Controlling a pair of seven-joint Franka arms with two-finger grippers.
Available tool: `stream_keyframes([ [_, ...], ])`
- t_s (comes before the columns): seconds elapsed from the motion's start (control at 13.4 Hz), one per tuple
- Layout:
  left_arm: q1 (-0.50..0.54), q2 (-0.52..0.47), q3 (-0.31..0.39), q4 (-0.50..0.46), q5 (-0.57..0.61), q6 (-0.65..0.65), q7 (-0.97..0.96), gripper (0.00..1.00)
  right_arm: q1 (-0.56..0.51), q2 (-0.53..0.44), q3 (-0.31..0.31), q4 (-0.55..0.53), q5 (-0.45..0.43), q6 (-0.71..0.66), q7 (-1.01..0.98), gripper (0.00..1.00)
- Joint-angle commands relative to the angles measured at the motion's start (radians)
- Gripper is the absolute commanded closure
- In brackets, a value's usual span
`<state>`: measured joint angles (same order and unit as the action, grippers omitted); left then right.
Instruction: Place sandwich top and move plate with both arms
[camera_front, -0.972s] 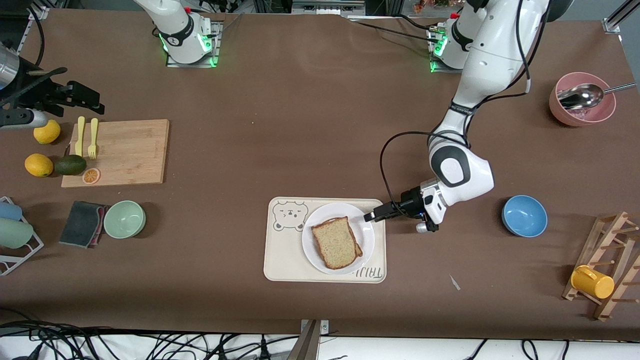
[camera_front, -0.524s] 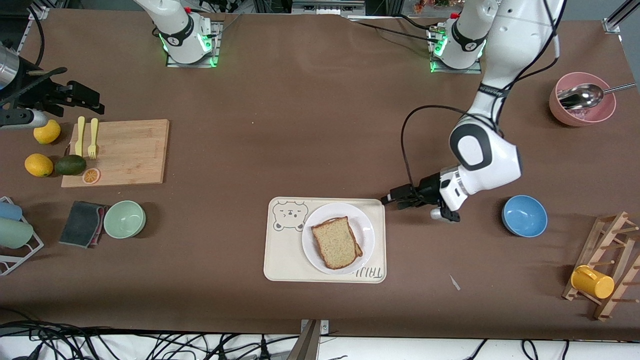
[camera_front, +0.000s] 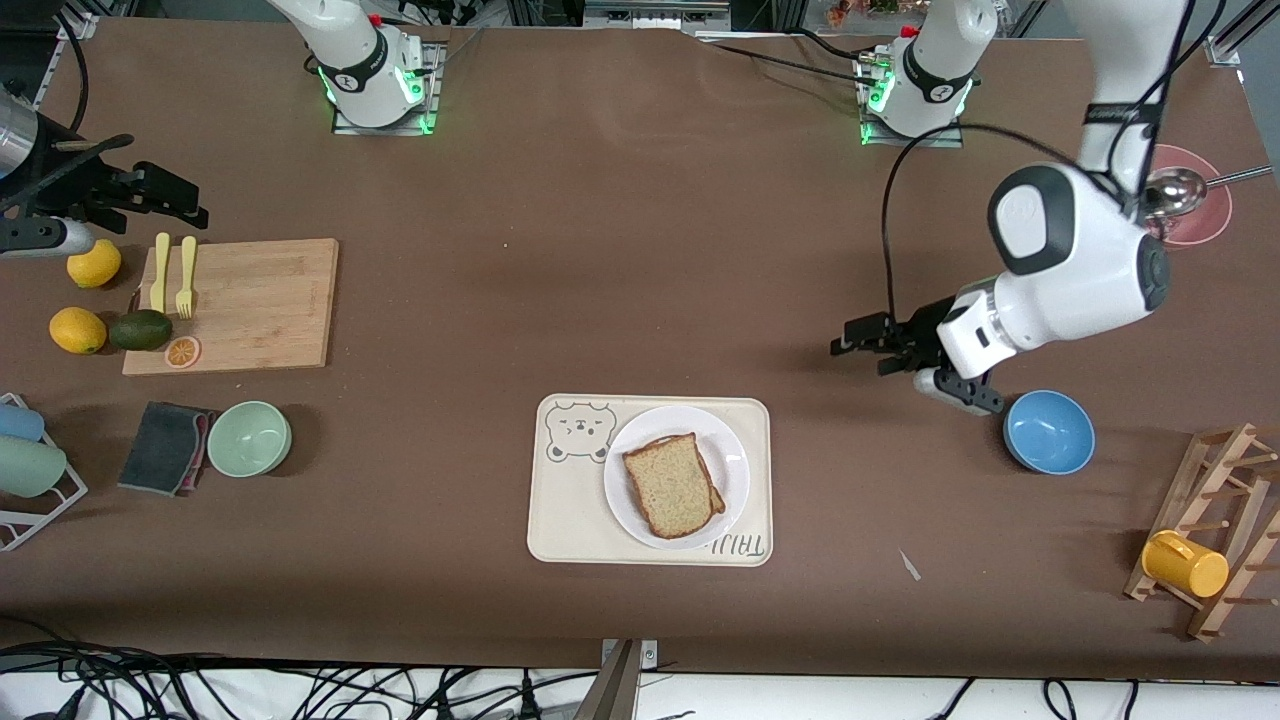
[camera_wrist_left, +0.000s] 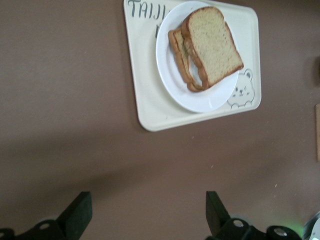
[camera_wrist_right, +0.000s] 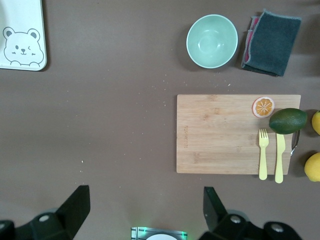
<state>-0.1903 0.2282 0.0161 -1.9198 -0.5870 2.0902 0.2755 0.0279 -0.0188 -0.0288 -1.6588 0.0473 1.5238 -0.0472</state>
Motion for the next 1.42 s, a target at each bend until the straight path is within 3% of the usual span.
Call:
stream_keyframes([
  [0.0,0.014,-0.076,-0.015,0.014,0.192,-0.112,-0.137,0.00,-0.002,0.002,-0.002,0.022,-0.011,-0.016,0.000,0.00],
  [0.22,0.015,-0.110,-0.009,0.121,0.376,-0.341,-0.245,0.00,-0.002,0.002,-0.002,0.022,-0.011,-0.013,0.000,0.00],
  [0.52,0.023,-0.107,0.033,0.297,0.553,-0.580,-0.242,0.00,-0.002,0.004,-0.003,0.022,-0.011,-0.011,-0.002,0.00],
  [1.12,0.034,-0.106,0.087,0.445,0.592,-0.676,-0.236,0.00,-0.002,0.004,-0.005,0.024,-0.011,-0.010,-0.003,0.00],
  [1.35,0.035,-0.104,0.088,0.453,0.581,-0.674,-0.239,0.00,-0.002,0.004,-0.003,0.024,-0.011,-0.010,-0.003,0.00],
])
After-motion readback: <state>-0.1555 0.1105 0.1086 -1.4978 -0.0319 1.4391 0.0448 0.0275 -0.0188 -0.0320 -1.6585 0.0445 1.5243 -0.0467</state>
